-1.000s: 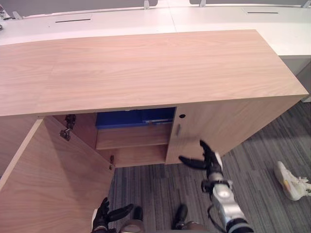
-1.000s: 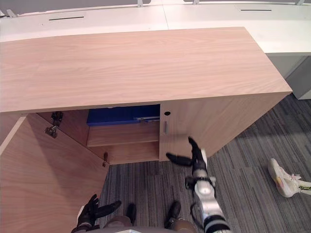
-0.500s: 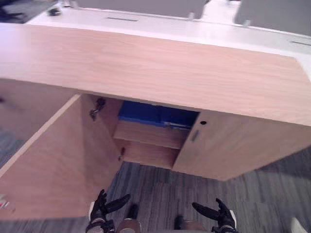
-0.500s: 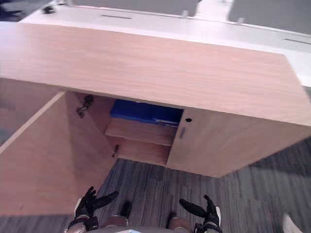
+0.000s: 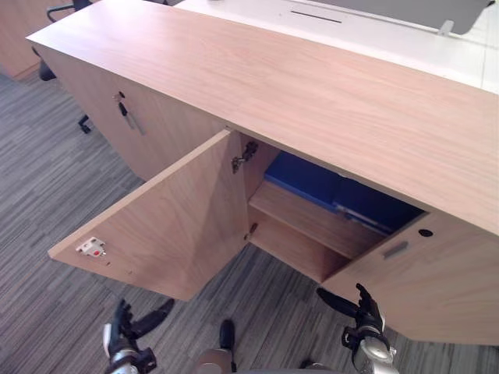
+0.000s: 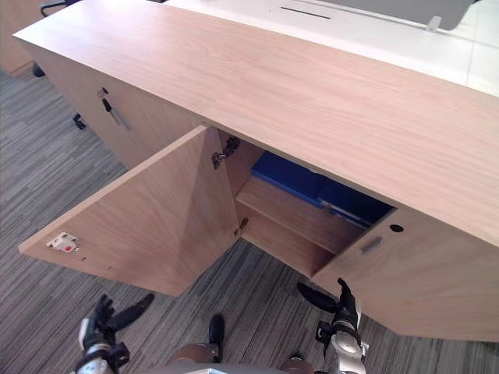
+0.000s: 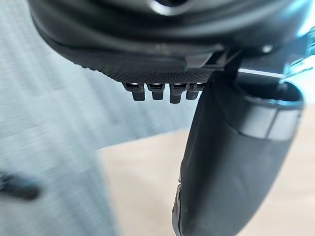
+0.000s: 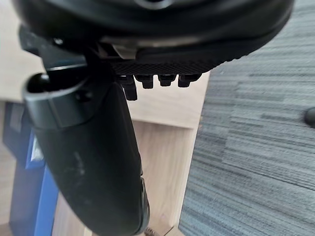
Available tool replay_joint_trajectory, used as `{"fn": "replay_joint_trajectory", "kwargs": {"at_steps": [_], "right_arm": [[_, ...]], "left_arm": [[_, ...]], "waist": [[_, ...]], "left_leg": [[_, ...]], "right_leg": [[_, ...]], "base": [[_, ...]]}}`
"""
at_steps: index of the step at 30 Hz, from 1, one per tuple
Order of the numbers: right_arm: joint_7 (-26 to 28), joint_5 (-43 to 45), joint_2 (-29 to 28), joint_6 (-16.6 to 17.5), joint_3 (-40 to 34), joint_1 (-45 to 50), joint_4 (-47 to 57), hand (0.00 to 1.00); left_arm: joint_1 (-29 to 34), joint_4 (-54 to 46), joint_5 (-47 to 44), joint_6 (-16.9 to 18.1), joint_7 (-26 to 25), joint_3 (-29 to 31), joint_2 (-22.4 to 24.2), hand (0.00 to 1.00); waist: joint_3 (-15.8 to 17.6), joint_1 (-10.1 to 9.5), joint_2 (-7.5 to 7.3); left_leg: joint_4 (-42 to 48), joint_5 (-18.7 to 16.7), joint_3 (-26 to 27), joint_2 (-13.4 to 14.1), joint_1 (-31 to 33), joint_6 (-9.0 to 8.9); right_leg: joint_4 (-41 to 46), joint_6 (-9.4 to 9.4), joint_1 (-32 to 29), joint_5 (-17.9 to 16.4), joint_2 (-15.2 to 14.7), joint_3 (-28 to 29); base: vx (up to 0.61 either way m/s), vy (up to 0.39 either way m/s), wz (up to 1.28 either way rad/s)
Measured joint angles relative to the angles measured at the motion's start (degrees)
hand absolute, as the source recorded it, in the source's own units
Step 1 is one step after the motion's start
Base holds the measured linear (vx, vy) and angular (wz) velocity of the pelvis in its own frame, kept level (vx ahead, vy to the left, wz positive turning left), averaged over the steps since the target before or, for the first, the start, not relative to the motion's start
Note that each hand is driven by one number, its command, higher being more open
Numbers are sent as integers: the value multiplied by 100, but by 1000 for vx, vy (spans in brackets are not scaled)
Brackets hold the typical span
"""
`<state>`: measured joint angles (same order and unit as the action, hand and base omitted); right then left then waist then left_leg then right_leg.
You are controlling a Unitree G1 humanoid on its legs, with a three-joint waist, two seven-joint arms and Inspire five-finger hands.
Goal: Walk over to the cabinet, pick up the folder, carry it to the office cabinet, place the folder inside the office cabinet, then close the office cabinet door
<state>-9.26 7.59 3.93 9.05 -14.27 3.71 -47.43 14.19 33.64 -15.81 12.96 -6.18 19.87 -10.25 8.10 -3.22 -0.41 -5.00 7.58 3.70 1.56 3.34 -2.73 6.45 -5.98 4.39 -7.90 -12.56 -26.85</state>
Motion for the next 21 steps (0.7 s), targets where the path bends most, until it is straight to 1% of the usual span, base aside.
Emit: {"fn": "replay_joint_trajectory", "kwargs": {"at_steps": [1,3,4,5,10,13,14,16,18,20,21], "right_arm": [[7,0,10,0,5,-6,0,100],[23,1,18,1,12,25,0,100],[30,1,18,1,14,35,0,100],[54,2,19,0,32,99,-1,100],[161,0,8,-12,120,233,-55,100],[226,0,-1,-12,121,307,-56,100],[238,-1,-1,-12,121,313,-56,100],[258,-3,-7,-12,122,320,-60,100],[262,-5,-33,-12,122,326,-81,100],[264,-27,-64,-12,122,335,-151,100],[264,-34,-70,-13,122,344,-172,100]], "left_arm": [[-11,-161,0,34,-9,1,-109,100],[-21,-809,7,86,-3,-18,-312,100],[-25,-894,7,99,-3,-28,-325,100],[-73,-1205,-4,177,-11,-154,-406,100],[-116,-1221,3,184,-111,-156,-484,100],[-33,-1246,-1,184,-131,-169,-500,100],[22,-1287,-2,184,-137,-196,-498,100],[185,-1414,-4,185,-143,-280,-492,100],[470,-1667,-4,186,-143,-365,-426,100],[931,-2033,-5,216,-142,-548,-308,100],[1032,-2096,-4,247,-138,-601,-276,100]], "waist": [[4,0,7],[20,12,25],[21,12,26],[24,12,28],[39,-13,8],[44,-51,-1],[46,-54,-6],[45,-59,-12],[45,-66,-20],[43,-83,-24],[42,-85,-24]], "left_leg": [[-1,0,-17,1,-4,0],[-7,0,-50,16,-18,-1],[-10,-1,-53,18,-18,-1],[-38,-3,-60,29,-18,-4],[-43,-41,22,69,-24,-53],[-43,-74,141,97,-71,-82],[-43,-79,163,96,-81,-86],[-43,-80,194,95,-85,-86],[-43,-80,255,101,-100,-86],[-42,-80,374,109,-109,-85],[-42,-80,399,111,-109,-85]], "right_leg": [[-18,-2,19,2,13,1],[-55,-4,60,7,51,7],[-59,-4,64,7,55,10],[-78,-4,76,7,72,17],[-146,16,79,18,125,210],[-163,44,48,37,150,543],[-172,44,40,37,155,709],[-178,44,16,38,156,852],[-178,53,-9,60,156,943],[-181,53,-77,116,155,1091],[-182,51,-94,133,155,1118]], "base": [[-17,-29,8],[-26,-39,5],[-25,-31,3],[0,0,0],[-5,-12,-6],[-20,9,-15],[-23,17,-6],[-33,13,-10],[-40,11,-18],[-54,24,-25],[-73,31,-22]]}}
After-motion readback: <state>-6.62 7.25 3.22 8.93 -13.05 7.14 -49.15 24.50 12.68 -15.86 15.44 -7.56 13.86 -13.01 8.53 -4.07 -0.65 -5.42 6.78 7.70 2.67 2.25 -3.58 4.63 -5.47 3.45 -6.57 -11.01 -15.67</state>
